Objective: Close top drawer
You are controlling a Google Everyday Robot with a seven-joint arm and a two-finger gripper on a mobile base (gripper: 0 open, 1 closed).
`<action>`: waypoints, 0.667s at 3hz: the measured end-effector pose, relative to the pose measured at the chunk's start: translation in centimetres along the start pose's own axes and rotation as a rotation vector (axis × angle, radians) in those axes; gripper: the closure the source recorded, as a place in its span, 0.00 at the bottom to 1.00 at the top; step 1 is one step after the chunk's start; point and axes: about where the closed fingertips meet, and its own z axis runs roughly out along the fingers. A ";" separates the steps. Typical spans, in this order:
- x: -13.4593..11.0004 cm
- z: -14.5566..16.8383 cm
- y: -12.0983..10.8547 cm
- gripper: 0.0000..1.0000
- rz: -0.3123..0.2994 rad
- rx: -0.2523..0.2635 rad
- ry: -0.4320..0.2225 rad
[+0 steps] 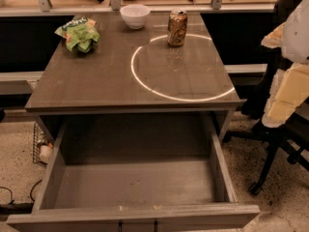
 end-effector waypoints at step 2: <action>-0.1 -0.2 -0.1 0.09 -0.001 0.010 -0.003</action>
Offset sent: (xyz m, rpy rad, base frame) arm 0.0000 0.0000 0.0000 0.0000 0.0000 0.0000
